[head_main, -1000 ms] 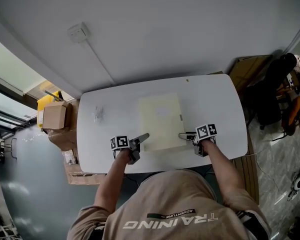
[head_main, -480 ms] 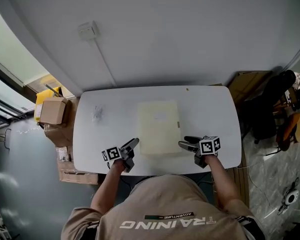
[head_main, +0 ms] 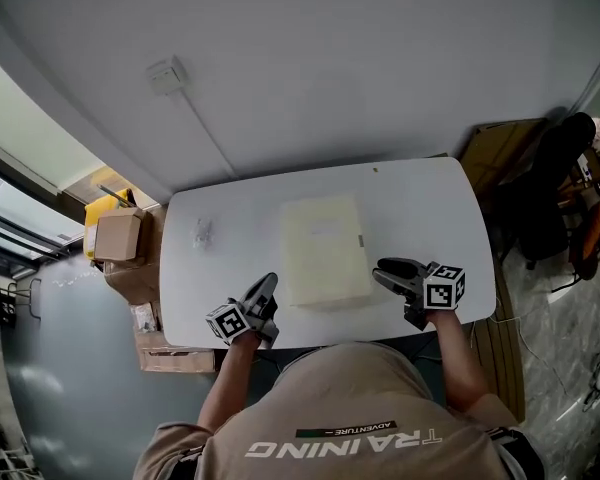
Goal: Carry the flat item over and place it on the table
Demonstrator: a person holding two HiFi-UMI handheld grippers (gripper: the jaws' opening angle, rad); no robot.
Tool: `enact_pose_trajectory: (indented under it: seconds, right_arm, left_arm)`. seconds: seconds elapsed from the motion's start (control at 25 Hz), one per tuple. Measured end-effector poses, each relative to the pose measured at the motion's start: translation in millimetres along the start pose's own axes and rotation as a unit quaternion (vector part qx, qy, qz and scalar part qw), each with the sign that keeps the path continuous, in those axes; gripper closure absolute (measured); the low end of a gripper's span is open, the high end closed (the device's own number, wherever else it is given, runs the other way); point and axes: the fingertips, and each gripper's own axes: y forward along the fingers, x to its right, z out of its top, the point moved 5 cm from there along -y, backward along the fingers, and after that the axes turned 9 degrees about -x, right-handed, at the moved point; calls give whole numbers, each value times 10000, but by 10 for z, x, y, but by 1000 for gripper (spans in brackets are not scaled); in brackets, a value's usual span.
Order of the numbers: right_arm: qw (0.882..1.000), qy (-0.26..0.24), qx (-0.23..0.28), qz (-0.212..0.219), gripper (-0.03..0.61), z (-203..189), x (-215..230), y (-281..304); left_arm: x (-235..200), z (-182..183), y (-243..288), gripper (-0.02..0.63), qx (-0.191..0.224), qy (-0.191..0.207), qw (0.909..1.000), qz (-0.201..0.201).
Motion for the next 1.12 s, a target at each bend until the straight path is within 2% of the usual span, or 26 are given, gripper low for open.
enact_pose_trajectory:
  seconds: [0.08,0.12,0.2,0.32,0.4,0.68,0.84,1.0,1.12]
  right_arm:
    - [9998,-181,20,-50,512,23,-63,-45]
    - [9997,-255,25,-64,536,41,-100,-57]
    - [9992,-406,34,-54,563,97,-184,-78]
    - [9976,-674,141,7,568,252,-310,-113]
    - [9957,-890,261,-6,571,366,-369,-120]
    - [9846,-1662,507,-211,572,634,-620,-158]
    - [9745,-2180,396,-354,572,719,-779,-129]
    - [9697,-2386,416,-322,571,774,-901,-97]
    - [9664,-2457,539,-528,571,855,-928,-102]
  left_arm:
    - [120,44,61,606,-67,204,9998,6]
    - [186,65,93,606,-135,345,9993,11]
    - [311,87,159,606,-319,717,9969,3]
    - [501,113,253,606,-628,1349,9888,94]
    - [592,154,297,606,-717,1614,9842,113]
    - [946,235,330,606,-404,1870,9815,-40]
    - [1126,265,347,606,-384,1879,9813,-146]
    - [1254,355,374,606,-323,2070,9776,-175]
    - [1384,461,390,607,-272,2286,9731,-56]
